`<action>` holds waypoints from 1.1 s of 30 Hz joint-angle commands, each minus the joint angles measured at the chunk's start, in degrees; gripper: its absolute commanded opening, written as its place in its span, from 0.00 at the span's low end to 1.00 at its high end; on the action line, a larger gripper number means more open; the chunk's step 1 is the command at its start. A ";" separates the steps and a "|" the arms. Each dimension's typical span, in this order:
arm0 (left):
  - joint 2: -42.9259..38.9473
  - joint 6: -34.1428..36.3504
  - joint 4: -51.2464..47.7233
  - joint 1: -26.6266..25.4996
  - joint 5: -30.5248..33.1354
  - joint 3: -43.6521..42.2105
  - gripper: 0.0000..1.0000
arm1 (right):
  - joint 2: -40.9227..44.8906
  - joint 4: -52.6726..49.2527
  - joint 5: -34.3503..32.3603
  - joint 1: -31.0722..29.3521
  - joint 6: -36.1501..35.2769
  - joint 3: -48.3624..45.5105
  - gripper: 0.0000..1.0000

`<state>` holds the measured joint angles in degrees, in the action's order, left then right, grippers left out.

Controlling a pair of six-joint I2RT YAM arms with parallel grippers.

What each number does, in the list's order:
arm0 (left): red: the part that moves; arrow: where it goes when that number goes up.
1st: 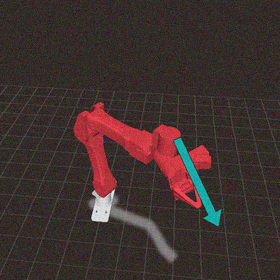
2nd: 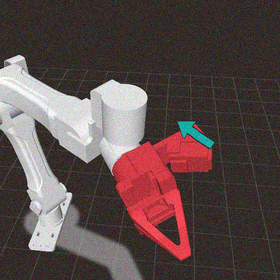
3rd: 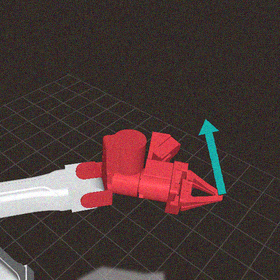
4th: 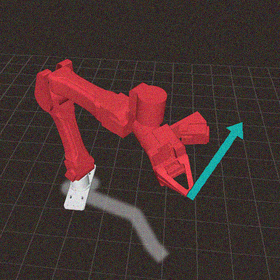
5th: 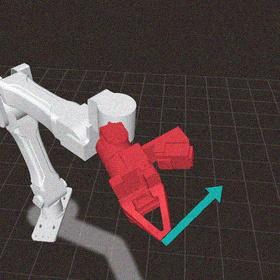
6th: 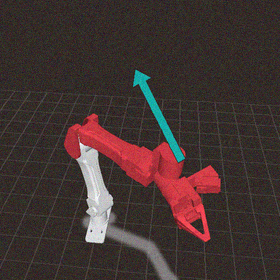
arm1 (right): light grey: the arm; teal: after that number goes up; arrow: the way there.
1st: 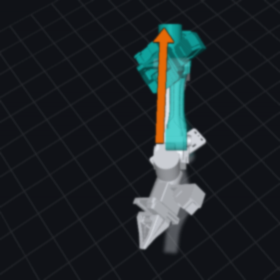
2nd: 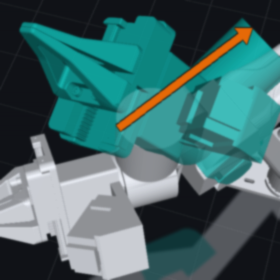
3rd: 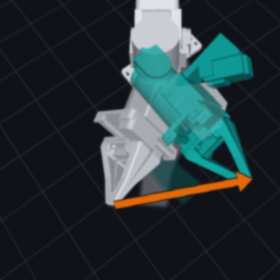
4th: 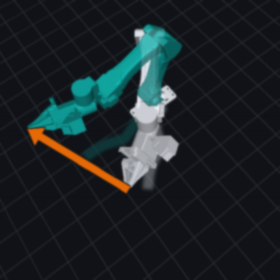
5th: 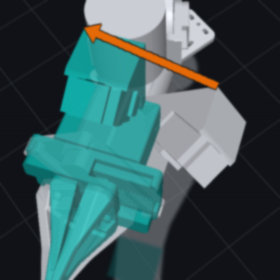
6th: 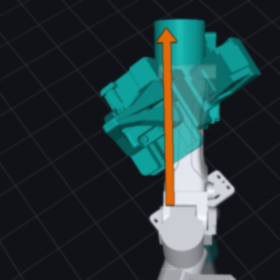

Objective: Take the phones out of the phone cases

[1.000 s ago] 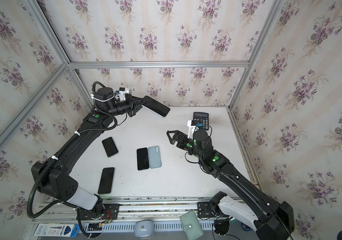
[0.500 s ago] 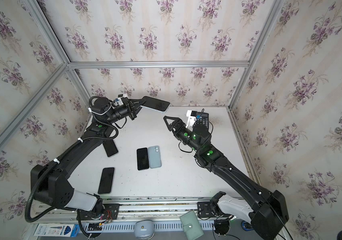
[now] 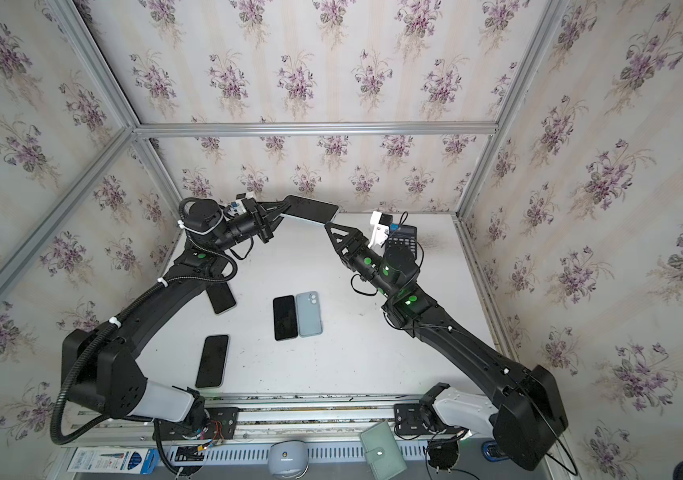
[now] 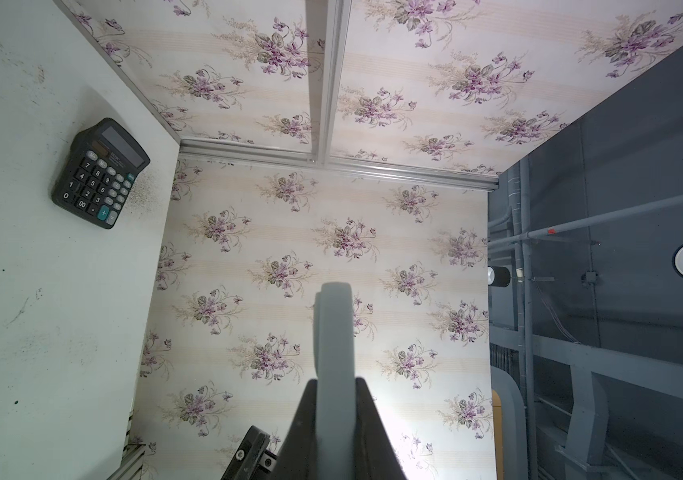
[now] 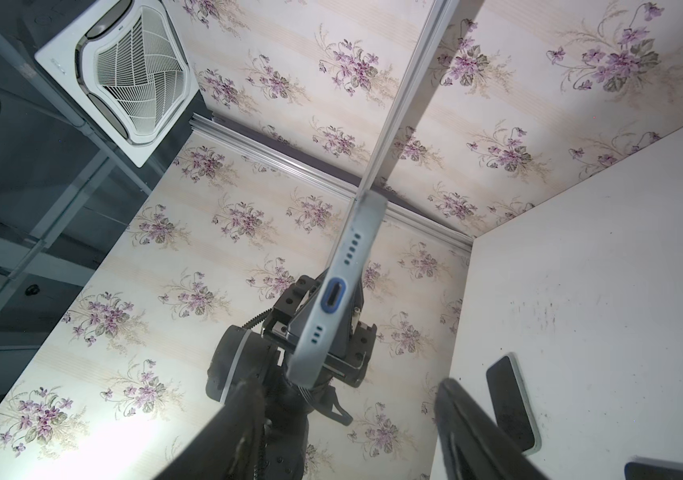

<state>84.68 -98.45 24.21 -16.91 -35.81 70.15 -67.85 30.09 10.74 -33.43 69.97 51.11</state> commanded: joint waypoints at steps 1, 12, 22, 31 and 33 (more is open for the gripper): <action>-0.40 -2.26 5.22 -0.13 -0.85 -0.34 0.00 | -0.99 4.68 1.61 0.08 0.81 2.00 0.61; -0.49 -2.11 5.38 -0.05 -0.84 -0.89 0.00 | -2.61 8.39 2.61 0.11 3.16 0.46 0.30; -0.68 -3.52 5.54 -0.14 -1.32 -0.73 0.00 | -3.95 12.56 4.79 0.10 3.14 -2.09 0.03; -0.49 -10.49 6.51 -1.83 -5.99 2.68 0.00 | -11.80 26.89 21.69 7.53 -6.70 -5.40 0.00; -0.75 -11.21 6.83 -2.41 -6.33 3.07 0.00 | -12.37 23.69 24.87 7.94 -14.26 -3.99 0.00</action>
<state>84.88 -101.54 21.78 -18.17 -34.24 71.55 -79.00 60.60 28.56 -26.00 67.33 46.02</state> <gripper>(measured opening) 0.134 0.111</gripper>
